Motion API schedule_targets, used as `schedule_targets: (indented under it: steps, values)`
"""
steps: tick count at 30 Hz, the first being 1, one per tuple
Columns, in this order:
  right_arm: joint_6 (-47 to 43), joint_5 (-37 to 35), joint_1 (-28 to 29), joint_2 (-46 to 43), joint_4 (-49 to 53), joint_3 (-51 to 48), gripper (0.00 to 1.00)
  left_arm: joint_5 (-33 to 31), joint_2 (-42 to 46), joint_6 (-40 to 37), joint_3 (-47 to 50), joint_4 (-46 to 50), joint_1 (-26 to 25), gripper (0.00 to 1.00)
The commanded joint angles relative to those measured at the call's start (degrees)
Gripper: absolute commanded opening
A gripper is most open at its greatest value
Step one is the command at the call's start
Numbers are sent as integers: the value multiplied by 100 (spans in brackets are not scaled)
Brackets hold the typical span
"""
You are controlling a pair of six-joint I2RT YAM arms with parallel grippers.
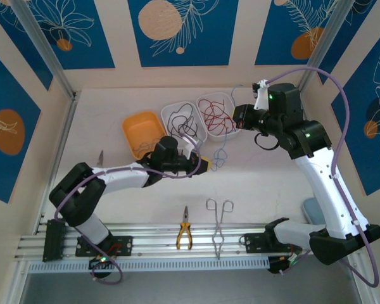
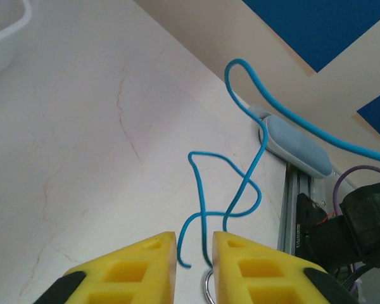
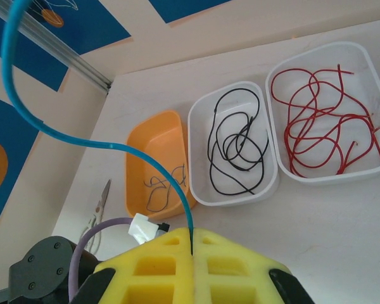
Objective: Untangle the cables
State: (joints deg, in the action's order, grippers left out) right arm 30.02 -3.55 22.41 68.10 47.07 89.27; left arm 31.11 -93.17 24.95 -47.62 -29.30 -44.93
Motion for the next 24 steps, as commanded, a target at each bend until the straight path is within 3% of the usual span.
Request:
schedule_targets:
  steps: [1,9,15,19,24]
  values:
    - [-58,144,44,11,-164,108,0,138,-141,54,-217,-252,-33,22]
    - [-57,81,48,-24,-151,100,0,249,-396,299,-334,-532,-59,22]
    - [-82,-170,28,-89,-47,87,0,38,-263,270,-225,-365,-44,3]
    - [-57,-850,-38,-290,151,-5,0,-501,133,488,111,-289,116,3]
    - [129,-1738,-289,-651,500,-275,0,-933,786,1112,806,-574,718,2]
